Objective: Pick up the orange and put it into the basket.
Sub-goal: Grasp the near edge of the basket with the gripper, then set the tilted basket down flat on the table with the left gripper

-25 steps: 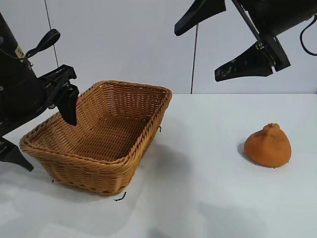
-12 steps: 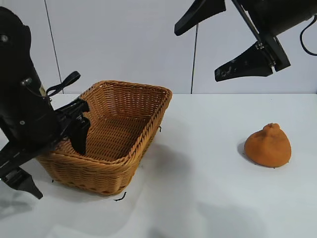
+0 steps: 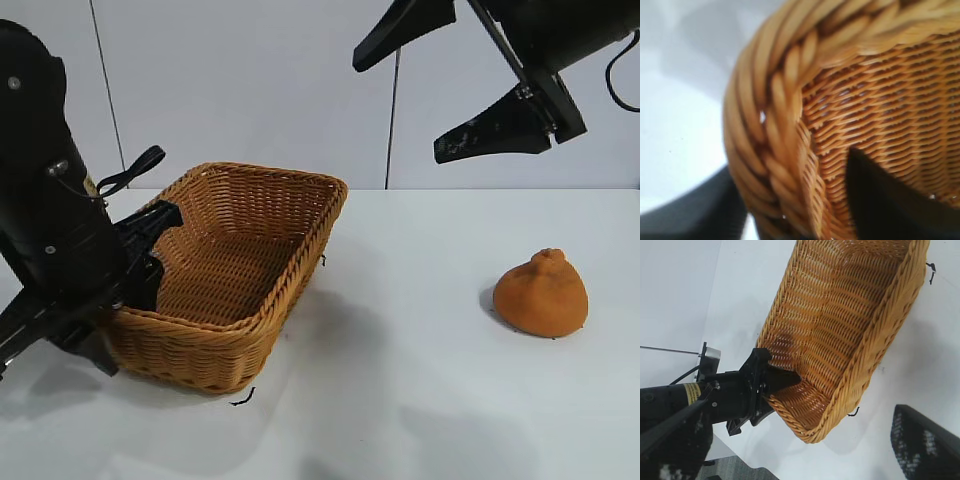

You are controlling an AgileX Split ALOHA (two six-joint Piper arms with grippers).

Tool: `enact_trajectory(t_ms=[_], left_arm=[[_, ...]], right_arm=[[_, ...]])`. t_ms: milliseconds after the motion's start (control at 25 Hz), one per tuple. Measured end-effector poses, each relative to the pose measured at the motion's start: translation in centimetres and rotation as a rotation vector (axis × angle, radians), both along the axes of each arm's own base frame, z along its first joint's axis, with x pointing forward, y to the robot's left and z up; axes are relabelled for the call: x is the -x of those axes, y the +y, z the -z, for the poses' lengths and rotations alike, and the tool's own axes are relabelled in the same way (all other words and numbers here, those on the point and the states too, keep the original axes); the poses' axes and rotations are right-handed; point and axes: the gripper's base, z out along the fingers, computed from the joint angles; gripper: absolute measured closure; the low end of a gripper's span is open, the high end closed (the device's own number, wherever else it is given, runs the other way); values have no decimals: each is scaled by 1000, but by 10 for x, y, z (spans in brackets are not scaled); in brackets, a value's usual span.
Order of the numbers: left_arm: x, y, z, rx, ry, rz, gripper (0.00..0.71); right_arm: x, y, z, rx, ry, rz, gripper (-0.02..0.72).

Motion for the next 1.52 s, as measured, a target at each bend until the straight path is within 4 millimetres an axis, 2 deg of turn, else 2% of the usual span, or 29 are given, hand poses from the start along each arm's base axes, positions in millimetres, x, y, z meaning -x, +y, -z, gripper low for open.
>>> enact_trajectory(t_ms=[80, 120, 400, 560, 720, 840, 1200, 1360, 1520], left_arm=[[0, 0, 0, 4, 6, -12, 546], [0, 0, 0, 10, 0, -16, 611], [-1, 3, -6, 35, 10, -43, 614], [-12, 13, -19, 49, 3, -46, 614], [-30, 16, -37, 40, -27, 40, 614], [-47, 19, -45, 25, -50, 148, 614], [-88, 38, -44, -74, -5, 616, 614], [-97, 36, -57, -126, -61, 843, 614], [-98, 35, -63, -138, -71, 925, 614]], right_arm=[[0, 0, 0, 0, 0, 0, 8], [0, 0, 0, 0, 0, 0, 8], [0, 0, 0, 0, -1, 1, 8], [0, 0, 0, 1, -1, 2, 8], [0, 0, 0, 1, -1, 2, 8], [0, 0, 0, 1, -1, 2, 8], [0, 0, 0, 0, 0, -1, 8], [0, 0, 0, -1, 2, -2, 8], [0, 0, 0, -1, 1, -2, 8]])
